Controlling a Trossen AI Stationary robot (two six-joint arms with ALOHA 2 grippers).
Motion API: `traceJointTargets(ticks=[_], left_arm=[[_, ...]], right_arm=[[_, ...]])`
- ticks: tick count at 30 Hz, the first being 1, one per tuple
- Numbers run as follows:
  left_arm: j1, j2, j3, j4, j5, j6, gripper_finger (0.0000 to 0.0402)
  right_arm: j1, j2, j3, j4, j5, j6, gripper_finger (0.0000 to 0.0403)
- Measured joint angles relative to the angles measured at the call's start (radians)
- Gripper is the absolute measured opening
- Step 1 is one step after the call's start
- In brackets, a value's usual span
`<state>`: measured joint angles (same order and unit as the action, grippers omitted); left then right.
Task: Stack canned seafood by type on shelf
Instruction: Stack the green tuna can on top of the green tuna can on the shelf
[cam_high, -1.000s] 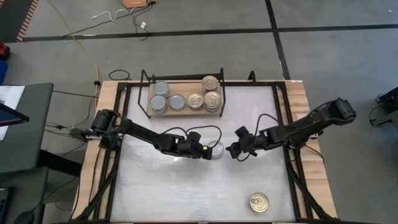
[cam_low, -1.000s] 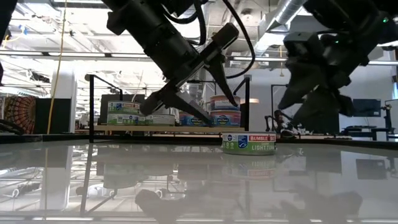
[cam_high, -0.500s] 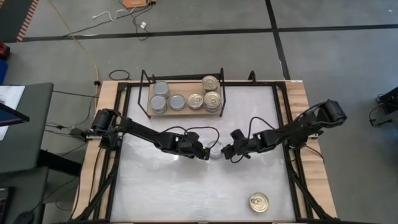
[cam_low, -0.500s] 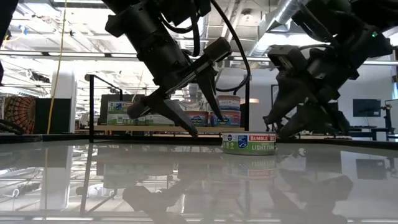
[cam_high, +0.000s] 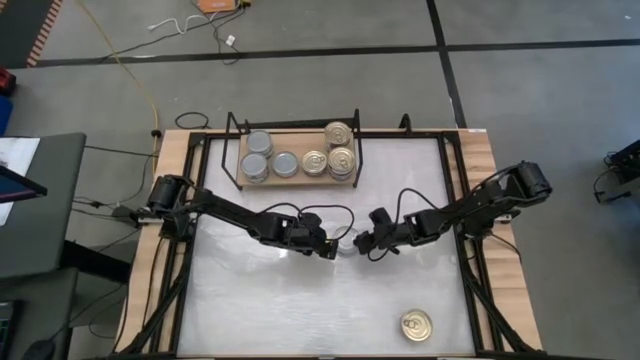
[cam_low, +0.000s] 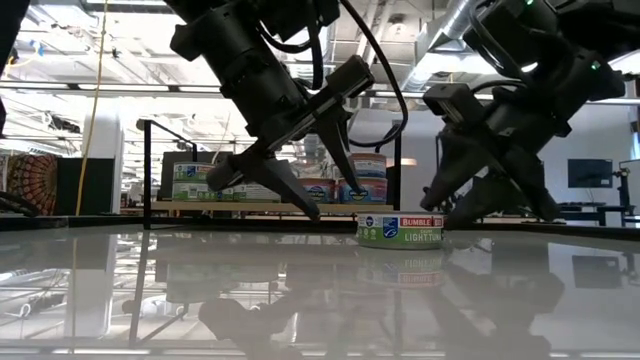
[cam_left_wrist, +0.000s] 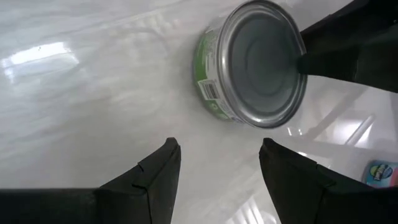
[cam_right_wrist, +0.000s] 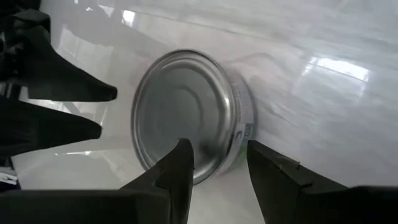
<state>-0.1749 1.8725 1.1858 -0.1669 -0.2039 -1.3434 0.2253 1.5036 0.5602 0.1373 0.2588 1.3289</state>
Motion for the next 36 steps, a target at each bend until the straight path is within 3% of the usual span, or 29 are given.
traceJointTargets(ticks=[8,17,28,36], left_arm=[[0.0,0.0,0.0,-0.001,0.064,-0.007,0.0209],[0.0,0.0,0.0,-0.001,0.065,0.03,0.021],[0.0,0.0,0.0,0.0,0.061,0.068,0.0272],[0.0,0.0,0.0,0.0,0.062,0.048,0.0276]], right_arm=[[-0.001,0.0,0.0,0.027,0.0,0.007,0.0173],[-0.001,-0.001,0.0,0.03,0.0,0.01,0.0173],[-0.001,-0.001,0.0,0.03,-0.027,0.01,0.0173],[-0.002,-0.001,0.0,0.029,-0.028,0.009,0.0173]])
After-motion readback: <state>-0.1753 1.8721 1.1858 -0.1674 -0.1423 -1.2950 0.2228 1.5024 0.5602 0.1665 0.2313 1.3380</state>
